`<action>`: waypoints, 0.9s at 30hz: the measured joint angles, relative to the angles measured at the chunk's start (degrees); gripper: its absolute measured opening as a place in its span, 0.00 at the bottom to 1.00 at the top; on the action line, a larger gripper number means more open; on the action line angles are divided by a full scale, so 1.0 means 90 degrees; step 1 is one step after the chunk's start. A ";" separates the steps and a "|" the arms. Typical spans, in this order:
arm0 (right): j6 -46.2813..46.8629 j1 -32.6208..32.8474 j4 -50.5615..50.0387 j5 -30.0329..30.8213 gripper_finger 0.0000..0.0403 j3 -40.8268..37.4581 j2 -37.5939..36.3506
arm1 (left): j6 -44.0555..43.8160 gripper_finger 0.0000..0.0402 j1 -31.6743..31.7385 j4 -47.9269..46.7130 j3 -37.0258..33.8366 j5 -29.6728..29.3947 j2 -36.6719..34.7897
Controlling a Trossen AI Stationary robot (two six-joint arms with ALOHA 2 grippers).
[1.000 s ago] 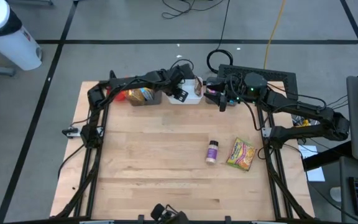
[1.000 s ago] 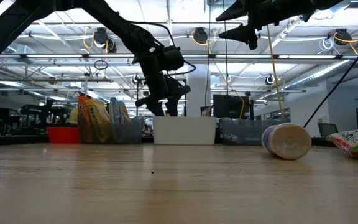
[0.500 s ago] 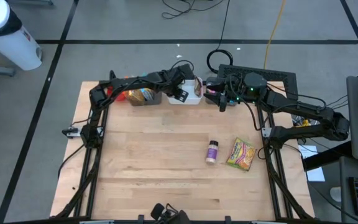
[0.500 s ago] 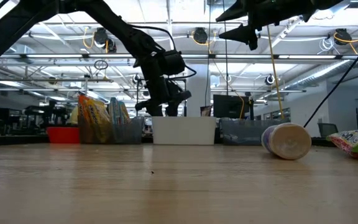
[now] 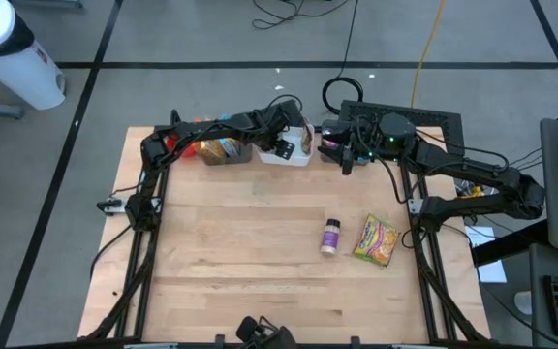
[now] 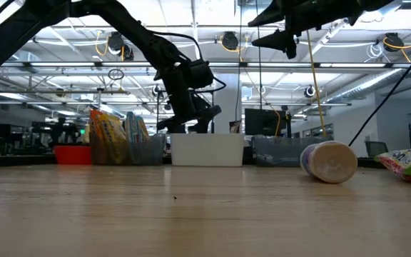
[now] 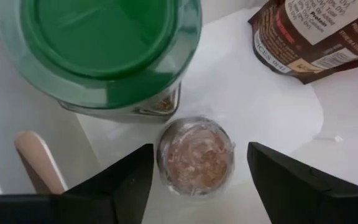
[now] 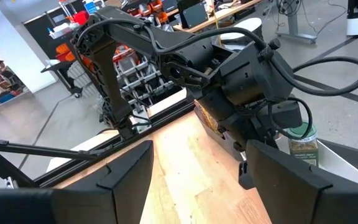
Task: Pick & Place Food Item
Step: Put the brown seasoning bottle into the white bin, then put the purple seasoning bottle into the white bin
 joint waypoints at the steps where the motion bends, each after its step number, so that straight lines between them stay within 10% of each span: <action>1: 0.0000 0.0000 0.0000 0.0000 0.62 0.0002 0.0000 | 0.0004 0.67 0.0000 0.0003 0.0000 0.0009 0.0000; 27: -0.0049 0.0000 0.0025 -0.0002 0.62 0.0005 0.0000 | 0.0523 0.67 0.0112 -0.1953 0.2633 0.0698 -0.0112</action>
